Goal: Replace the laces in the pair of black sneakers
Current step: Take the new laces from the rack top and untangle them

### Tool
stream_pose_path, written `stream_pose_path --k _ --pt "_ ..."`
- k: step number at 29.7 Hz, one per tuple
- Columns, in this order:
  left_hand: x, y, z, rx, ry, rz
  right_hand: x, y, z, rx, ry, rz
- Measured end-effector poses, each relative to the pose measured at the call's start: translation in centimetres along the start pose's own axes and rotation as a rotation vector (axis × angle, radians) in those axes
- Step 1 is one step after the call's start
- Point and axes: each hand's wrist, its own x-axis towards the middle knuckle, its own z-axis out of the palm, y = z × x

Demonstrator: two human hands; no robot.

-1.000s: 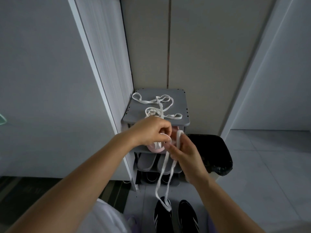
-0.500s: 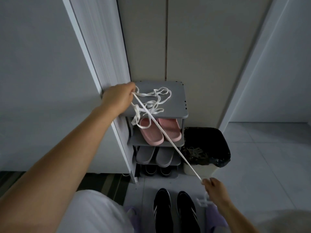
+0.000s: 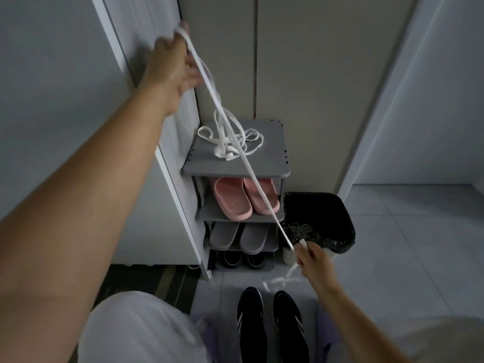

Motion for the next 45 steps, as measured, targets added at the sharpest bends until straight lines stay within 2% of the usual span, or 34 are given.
stream_pose_path --k 1,3,4,6,8,11,13,15,17,21,24,27,29,31,33,36,38,42,45 --pt "0.2 0.8 0.1 0.041 0.019 0.096 0.0 -0.3 0.1 0.001 -0.011 -0.007" --pt "0.7 1.4 -0.2 0.302 0.018 0.272 -0.2 -0.4 0.2 -0.024 -0.033 0.013" --pt "1.0 1.4 -0.6 0.532 -0.018 0.279 -0.4 -0.1 0.2 -0.043 -0.04 0.032" --pt "1.4 0.7 -1.4 1.025 -0.152 0.147 -0.9 0.3 0.2 -0.093 -0.03 0.048" --pt "0.7 0.1 -1.4 1.125 -0.26 0.11 -1.3 -0.2 0.7 -0.049 -0.031 0.003" --pt "-2.9 -0.7 0.2 1.159 -0.418 0.282 -2.4 -4.3 2.2 0.181 -0.118 -0.157" --pt "-6.3 -2.3 1.7 1.279 -0.645 0.38 -2.8 -8.2 3.0 0.314 -0.218 -0.285" --pt "-9.5 -4.2 2.8 1.276 -0.831 0.4 -3.0 -11.8 3.4 0.355 -0.276 -0.375" --pt "-11.2 -5.3 2.9 1.191 -0.895 0.351 -2.7 -13.5 3.6 0.363 -0.271 -0.414" --pt "-10.8 -5.8 0.6 0.976 -0.87 0.198 -2.5 -11.7 3.0 0.33 -0.301 -0.306" --pt "-10.1 -6.7 -1.8 1.045 -0.843 0.129 -2.7 -9.2 1.6 0.424 -0.28 -0.19" --pt "-9.8 -7.8 -4.4 1.139 -0.715 0.141 -2.1 -6.8 -0.6 0.54 -0.134 -0.051" --pt "-9.0 -8.2 -6.0 1.144 -0.467 0.259 -1.6 -5.4 -2.2 0.591 -0.023 0.019" --pt "-7.9 -8.2 -7.1 0.994 -0.191 0.299 -1.3 -4.7 -3.3 0.614 0.035 0.047" --pt "-6.8 -8.4 -7.5 0.758 -0.114 0.2 -1.1 -4.6 -3.5 0.639 0.034 0.059" --pt "-6.6 -8.4 -6.4 0.57 -0.11 0.119 -1.0 -5.2 -3.0 0.7 -0.016 0.064" --pt "-8.0 -8.3 -4.9 0.547 -0.182 0.062 -1.1 -5.7 -2.6 0.707 -0.041 0.065" --pt "-13.3 -10.8 -1.3 0.787 -0.726 -0.018 -1.9 -5.7 -1.9 0.632 -0.103 0.052" --pt "-17.6 -15.1 1.4 0.898 -0.951 -0.143 -2.6 -4.3 -1.4 0.379 -0.239 0.013"
